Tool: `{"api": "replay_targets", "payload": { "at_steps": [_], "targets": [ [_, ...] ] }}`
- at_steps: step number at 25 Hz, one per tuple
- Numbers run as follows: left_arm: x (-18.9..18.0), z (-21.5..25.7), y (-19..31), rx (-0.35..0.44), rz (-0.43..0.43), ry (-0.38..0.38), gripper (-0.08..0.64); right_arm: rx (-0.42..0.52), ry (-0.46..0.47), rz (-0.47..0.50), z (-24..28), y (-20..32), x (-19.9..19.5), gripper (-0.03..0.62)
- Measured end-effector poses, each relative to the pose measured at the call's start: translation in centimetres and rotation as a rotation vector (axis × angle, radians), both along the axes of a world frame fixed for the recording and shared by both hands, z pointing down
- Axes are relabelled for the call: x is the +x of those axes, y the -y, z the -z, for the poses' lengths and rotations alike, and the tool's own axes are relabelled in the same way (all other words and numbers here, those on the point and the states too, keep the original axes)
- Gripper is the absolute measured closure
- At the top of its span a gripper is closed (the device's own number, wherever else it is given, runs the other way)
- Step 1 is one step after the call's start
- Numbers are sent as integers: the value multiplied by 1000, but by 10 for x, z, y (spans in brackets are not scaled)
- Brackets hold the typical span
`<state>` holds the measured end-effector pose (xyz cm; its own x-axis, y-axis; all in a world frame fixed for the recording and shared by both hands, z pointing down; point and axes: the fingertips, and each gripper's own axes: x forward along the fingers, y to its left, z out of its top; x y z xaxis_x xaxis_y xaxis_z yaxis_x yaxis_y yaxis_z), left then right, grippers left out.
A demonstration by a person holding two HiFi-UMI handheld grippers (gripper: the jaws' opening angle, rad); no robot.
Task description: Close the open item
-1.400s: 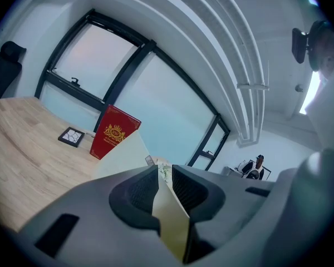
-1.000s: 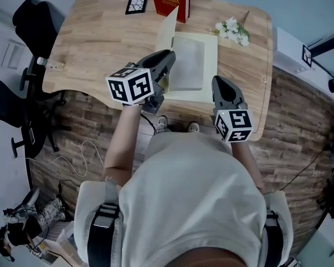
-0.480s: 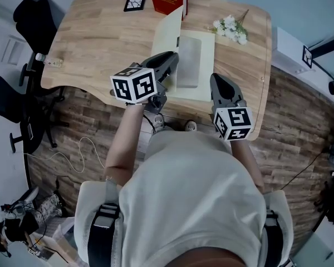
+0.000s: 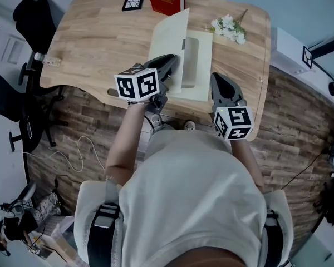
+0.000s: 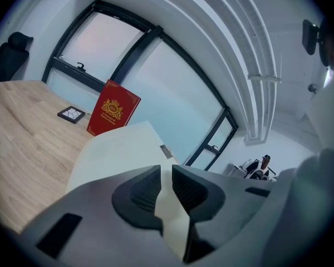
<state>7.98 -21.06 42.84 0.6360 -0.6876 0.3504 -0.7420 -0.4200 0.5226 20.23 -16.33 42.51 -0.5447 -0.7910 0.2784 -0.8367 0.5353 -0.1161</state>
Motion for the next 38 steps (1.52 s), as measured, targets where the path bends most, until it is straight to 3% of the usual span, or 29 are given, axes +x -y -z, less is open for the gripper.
{"api": "replay_targets", "payload": {
  "at_steps": [11,38],
  "targets": [
    [5,-28,15,-36,30,58,487,-5,-2,3,-5,10,11,574],
    [29,-86,45,-160,-8,159,487,-29,-5,7,-16,29,23,574]
  ]
}}
